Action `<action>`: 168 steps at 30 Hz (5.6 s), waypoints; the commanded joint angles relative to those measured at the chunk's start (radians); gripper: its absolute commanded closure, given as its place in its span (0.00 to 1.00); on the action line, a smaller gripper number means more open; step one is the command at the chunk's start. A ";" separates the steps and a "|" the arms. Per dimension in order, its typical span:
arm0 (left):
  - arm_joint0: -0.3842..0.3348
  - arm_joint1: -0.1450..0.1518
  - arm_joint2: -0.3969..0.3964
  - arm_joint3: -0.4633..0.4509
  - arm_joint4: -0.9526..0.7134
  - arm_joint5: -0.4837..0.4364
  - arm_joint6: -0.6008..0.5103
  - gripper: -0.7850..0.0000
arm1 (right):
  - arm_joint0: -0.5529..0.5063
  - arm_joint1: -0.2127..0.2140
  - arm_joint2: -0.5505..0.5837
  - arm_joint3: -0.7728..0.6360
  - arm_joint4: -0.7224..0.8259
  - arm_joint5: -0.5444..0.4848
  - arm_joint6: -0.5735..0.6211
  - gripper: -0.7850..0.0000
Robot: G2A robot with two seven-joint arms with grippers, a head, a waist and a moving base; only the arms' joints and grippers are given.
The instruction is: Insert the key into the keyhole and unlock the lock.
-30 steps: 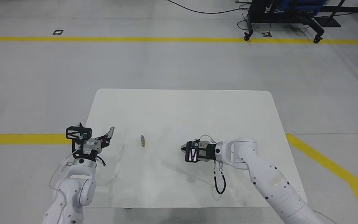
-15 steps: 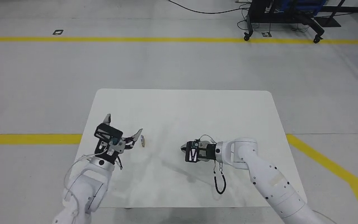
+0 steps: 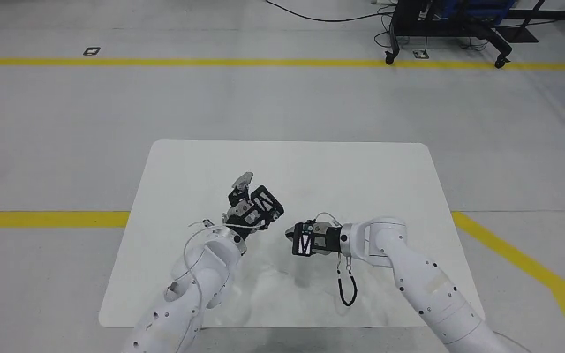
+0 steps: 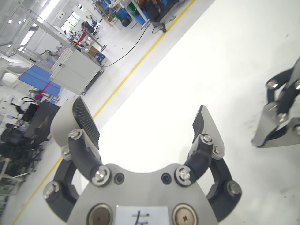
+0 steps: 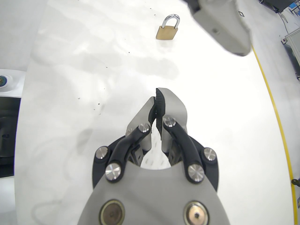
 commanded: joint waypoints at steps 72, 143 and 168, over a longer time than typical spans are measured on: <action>-0.225 0.069 -0.122 0.584 -2.301 -0.768 -0.530 0.00 | 0.209 0.008 -0.315 0.413 1.333 -0.156 -0.230 1.00; -0.321 0.153 0.091 0.651 -2.254 -0.867 -0.431 1.00 | 0.267 -0.039 -0.389 0.506 1.593 -0.156 -0.015 0.00; -0.320 0.156 0.093 0.653 -2.265 -0.867 -0.431 1.00 | 0.255 0.048 -0.279 0.474 1.557 -0.127 0.356 0.00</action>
